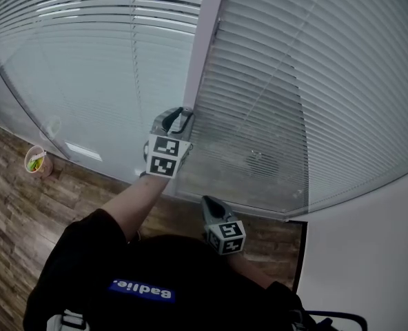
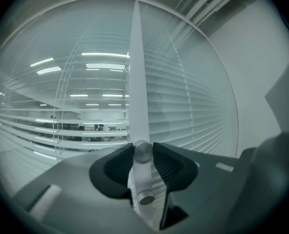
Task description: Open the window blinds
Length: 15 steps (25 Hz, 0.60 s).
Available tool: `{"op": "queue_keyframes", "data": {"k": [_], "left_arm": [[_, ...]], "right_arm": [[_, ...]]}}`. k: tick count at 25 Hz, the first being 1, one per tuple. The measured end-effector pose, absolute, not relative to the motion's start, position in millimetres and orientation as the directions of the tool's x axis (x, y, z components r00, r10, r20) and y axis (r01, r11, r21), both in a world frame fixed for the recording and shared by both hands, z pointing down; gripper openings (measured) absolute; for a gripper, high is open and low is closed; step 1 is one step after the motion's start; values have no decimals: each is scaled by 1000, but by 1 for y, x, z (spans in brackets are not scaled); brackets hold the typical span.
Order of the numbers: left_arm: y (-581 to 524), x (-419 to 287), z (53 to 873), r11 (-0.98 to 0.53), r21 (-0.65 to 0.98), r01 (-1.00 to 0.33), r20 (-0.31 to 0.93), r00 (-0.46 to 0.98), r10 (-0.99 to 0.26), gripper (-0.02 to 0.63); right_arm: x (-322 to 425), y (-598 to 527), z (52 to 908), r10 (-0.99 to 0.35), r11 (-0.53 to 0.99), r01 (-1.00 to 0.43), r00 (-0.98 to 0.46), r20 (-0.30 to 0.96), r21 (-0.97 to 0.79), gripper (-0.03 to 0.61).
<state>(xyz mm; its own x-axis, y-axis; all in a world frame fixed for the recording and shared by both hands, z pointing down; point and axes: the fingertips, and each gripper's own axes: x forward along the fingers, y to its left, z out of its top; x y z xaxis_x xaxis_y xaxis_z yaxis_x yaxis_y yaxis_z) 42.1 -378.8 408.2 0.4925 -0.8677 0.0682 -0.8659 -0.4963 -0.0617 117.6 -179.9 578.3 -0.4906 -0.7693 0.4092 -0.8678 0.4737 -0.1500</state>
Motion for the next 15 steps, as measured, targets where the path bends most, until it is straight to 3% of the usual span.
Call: {"op": "queue_keyframes", "data": {"k": [15], "left_arm": [[-376, 49, 416, -493, -469, -733, 135, 492, -860, 124]], "right_arm": [[115, -175, 582, -757, 483, -858, -508, 411, -173, 3]]}}
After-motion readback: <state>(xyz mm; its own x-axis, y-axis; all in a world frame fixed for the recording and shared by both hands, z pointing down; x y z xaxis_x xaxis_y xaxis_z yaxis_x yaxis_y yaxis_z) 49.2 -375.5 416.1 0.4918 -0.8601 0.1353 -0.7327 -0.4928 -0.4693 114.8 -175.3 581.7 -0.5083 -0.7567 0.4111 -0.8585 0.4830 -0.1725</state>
